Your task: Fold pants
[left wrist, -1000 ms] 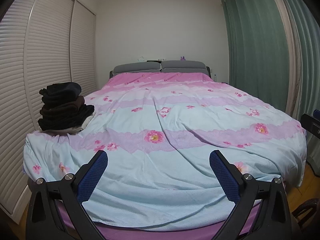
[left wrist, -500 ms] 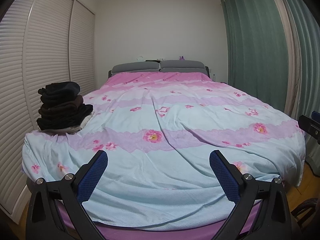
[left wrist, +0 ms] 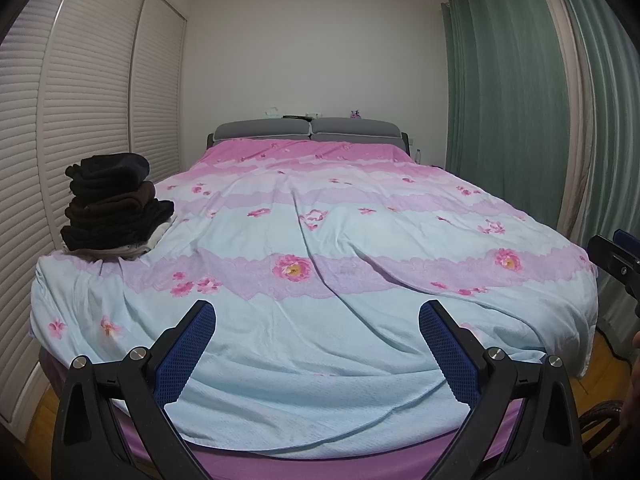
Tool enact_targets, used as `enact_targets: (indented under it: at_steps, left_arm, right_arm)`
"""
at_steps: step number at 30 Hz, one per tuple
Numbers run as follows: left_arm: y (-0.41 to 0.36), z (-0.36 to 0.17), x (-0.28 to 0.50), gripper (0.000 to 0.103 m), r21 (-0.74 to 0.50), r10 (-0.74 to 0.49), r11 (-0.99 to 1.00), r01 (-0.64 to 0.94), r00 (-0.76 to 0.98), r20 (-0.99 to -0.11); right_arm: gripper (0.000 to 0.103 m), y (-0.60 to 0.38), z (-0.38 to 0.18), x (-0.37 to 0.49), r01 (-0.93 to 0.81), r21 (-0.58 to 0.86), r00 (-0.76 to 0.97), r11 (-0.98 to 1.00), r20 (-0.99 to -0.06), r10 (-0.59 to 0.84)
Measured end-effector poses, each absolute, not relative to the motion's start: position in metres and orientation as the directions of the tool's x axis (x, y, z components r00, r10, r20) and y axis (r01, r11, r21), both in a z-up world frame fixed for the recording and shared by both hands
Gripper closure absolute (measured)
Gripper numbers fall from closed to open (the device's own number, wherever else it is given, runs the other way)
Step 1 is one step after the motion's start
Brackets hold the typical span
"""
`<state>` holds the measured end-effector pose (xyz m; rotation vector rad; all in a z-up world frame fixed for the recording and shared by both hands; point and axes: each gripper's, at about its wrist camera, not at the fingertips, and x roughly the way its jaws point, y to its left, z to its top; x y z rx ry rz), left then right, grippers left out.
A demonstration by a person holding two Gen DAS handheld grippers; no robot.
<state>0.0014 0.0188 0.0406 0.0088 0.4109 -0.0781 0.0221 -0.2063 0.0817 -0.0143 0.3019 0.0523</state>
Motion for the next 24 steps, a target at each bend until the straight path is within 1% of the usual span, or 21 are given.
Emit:
enact_targets:
  at_steps: [19, 24]
  left_arm:
    - [0.0188, 0.0399, 0.0007, 0.0, 0.016, -0.069, 0.997, 0.082, 0.916, -0.394]
    - [0.0186, 0.0414, 0.0, 0.0, 0.025, -0.05, 0.998, 0.065, 0.918, -0.392]
  right_arm:
    - [0.0, -0.2032, 0.082, 0.0215, -0.059, -0.031, 0.957, 0.998, -0.285, 0.048]
    - [0.0, -0.2028, 0.0821, 0.0215, -0.057, -0.03, 0.958, 0.998, -0.284, 0.046]
